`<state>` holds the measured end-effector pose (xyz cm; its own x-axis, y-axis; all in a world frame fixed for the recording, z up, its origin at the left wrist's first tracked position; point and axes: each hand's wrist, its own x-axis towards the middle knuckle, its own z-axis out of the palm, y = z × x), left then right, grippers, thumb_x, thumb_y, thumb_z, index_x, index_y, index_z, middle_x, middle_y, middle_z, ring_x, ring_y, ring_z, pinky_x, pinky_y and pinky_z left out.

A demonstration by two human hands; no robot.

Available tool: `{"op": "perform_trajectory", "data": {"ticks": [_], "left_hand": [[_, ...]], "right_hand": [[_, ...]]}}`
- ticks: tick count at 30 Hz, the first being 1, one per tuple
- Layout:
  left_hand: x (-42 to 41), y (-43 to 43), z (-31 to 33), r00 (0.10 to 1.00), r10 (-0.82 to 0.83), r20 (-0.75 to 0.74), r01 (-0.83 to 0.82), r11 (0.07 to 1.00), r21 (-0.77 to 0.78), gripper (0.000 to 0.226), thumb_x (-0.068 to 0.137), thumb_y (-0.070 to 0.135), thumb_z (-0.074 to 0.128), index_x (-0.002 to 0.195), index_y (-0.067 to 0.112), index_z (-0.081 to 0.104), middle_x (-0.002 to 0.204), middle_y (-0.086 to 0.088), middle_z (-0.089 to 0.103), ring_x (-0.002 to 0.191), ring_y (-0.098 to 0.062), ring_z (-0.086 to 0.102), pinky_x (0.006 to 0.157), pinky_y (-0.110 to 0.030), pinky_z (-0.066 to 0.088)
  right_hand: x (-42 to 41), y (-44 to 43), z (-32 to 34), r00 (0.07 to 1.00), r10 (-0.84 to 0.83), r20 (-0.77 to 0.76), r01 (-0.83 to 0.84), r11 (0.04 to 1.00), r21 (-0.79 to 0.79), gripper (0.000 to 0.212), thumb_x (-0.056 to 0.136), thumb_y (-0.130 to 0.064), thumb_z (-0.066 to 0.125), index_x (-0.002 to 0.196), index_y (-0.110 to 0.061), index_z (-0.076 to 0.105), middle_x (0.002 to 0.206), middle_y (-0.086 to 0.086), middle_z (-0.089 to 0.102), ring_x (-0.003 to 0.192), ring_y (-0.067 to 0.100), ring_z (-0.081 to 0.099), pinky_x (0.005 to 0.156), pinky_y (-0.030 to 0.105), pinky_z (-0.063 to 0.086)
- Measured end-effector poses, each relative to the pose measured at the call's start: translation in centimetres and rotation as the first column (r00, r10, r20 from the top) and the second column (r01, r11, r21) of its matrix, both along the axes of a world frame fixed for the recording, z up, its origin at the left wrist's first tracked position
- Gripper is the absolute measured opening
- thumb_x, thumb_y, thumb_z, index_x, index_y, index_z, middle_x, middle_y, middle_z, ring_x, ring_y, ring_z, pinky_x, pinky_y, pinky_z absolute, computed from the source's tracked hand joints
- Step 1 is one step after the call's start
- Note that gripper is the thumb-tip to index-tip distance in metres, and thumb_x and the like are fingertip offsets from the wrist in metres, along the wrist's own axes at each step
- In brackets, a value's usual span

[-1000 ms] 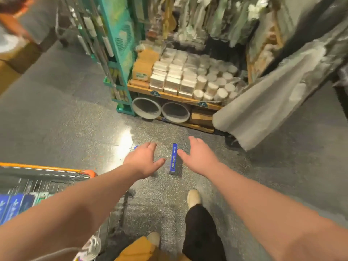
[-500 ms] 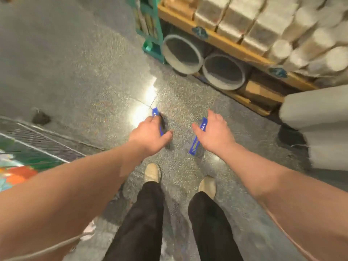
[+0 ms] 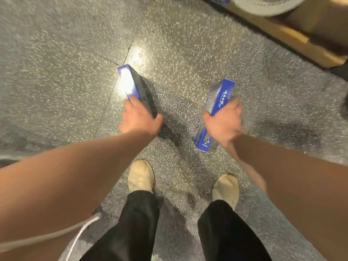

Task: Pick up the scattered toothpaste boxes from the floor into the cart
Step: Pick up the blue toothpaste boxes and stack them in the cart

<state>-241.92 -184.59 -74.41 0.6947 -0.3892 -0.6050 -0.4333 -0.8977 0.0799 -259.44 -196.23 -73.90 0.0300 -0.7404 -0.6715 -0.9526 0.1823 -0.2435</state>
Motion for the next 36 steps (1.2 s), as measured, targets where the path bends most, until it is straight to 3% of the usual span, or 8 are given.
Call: {"op": "perform_trajectory", "data": {"ticks": [5, 9, 12, 16, 22, 26, 31, 36], "left_hand": [[0.0, -0.5, -4.8, 0.99, 0.128, 0.053, -0.123, 0.989, -0.084, 0.096, 0.088, 0.037, 0.074, 0.154, 0.003, 0.013, 0.143, -0.017, 0.035, 0.129, -0.04, 0.048, 0.097, -0.057, 0.047], [0.1, -1.0, -6.4, 0.956, 0.289, 0.044, -0.271, 0.932, -0.239, 0.071, 0.095, 0.015, 0.056, 0.153, 0.007, 0.016, 0.142, -0.017, 0.036, 0.116, -0.045, 0.056, 0.091, -0.057, 0.048], [-0.4, -1.0, -6.3, 0.961, 0.272, 0.051, -0.244, 0.919, -0.309, 0.057, 0.098, 0.019, 0.053, 0.148, 0.011, 0.025, 0.134, -0.013, 0.045, 0.104, -0.04, 0.062, 0.082, -0.056, 0.05], [-2.0, -1.5, -6.0, 0.991, 0.129, 0.029, -0.113, 0.942, -0.315, 0.065, 0.098, 0.024, 0.056, 0.152, 0.015, 0.022, 0.137, -0.009, 0.049, 0.105, -0.035, 0.063, 0.079, -0.054, 0.051], [-5.1, -2.9, -6.0, 0.996, -0.01, -0.084, -0.014, 0.957, -0.289, 0.073, 0.103, 0.038, 0.052, 0.16, 0.017, 0.012, 0.151, -0.007, 0.038, 0.122, -0.034, 0.057, 0.086, -0.051, 0.045], [-6.4, -3.3, -5.9, 0.986, -0.06, -0.158, 0.01, 0.954, -0.3, 0.069, 0.106, 0.047, 0.041, 0.161, 0.021, 0.008, 0.157, -0.003, 0.032, 0.126, -0.031, 0.053, 0.085, -0.044, 0.04], [-6.2, -2.6, -5.8, 0.967, -0.141, -0.214, 0.053, 0.927, -0.37, 0.074, 0.104, 0.049, 0.04, 0.162, 0.019, 0.005, 0.162, -0.005, 0.027, 0.136, -0.029, 0.047, 0.099, -0.048, 0.046], [-6.0, -1.8, -5.8, 0.945, -0.186, -0.268, 0.068, 0.915, -0.398, 0.094, 0.093, 0.044, 0.06, 0.162, 0.014, 0.004, 0.166, -0.008, 0.022, 0.145, -0.028, 0.037, 0.11, -0.049, 0.042]], "right_hand": [[-0.4, -0.1, -4.0, 0.992, -0.123, -0.029, 0.124, 0.991, 0.042, 0.101, 0.093, -0.044, 0.07, 0.159, -0.001, 0.006, 0.147, 0.019, 0.047, 0.12, 0.035, 0.06, 0.088, 0.036, 0.045], [-0.2, -0.4, -5.4, 0.988, -0.153, -0.01, 0.154, 0.984, 0.085, 0.068, 0.099, -0.031, 0.063, 0.145, 0.003, 0.026, 0.111, 0.009, 0.06, 0.089, 0.026, 0.054, 0.073, 0.03, 0.038], [0.8, -0.1, -5.6, 0.991, -0.133, 0.03, 0.13, 0.988, 0.08, 0.051, 0.1, -0.026, 0.061, 0.134, 0.0, 0.033, 0.092, 0.001, 0.05, 0.087, 0.026, 0.053, 0.073, 0.033, 0.041], [2.5, 0.5, -5.3, 0.995, -0.029, 0.094, 0.02, 0.995, 0.094, 0.036, 0.098, -0.02, 0.062, 0.118, -0.008, 0.034, 0.096, 0.005, 0.056, 0.088, 0.03, 0.06, 0.073, 0.035, 0.045], [5.4, 0.5, -5.3, 0.989, 0.022, 0.148, -0.04, 0.992, 0.121, 0.039, 0.097, -0.021, 0.064, 0.121, -0.006, 0.037, 0.109, 0.013, 0.064, 0.105, 0.035, 0.065, 0.078, 0.032, 0.043], [5.8, 1.0, -5.6, 0.984, -0.035, 0.176, 0.011, 0.99, 0.138, 0.035, 0.1, -0.026, 0.057, 0.121, -0.007, 0.037, 0.105, 0.008, 0.065, 0.101, 0.035, 0.067, 0.085, 0.039, 0.052], [5.3, 1.1, -6.1, 0.973, -0.082, 0.213, 0.048, 0.986, 0.159, 0.032, 0.103, -0.039, 0.047, 0.114, -0.012, 0.034, 0.109, 0.012, 0.069, 0.097, 0.037, 0.067, 0.088, 0.046, 0.053], [5.4, 0.8, -6.2, 0.95, -0.117, 0.288, 0.078, 0.987, 0.143, 0.045, 0.108, -0.046, 0.027, 0.135, -0.013, 0.044, 0.116, 0.016, 0.069, 0.104, 0.039, 0.065, 0.088, 0.041, 0.048]]}}
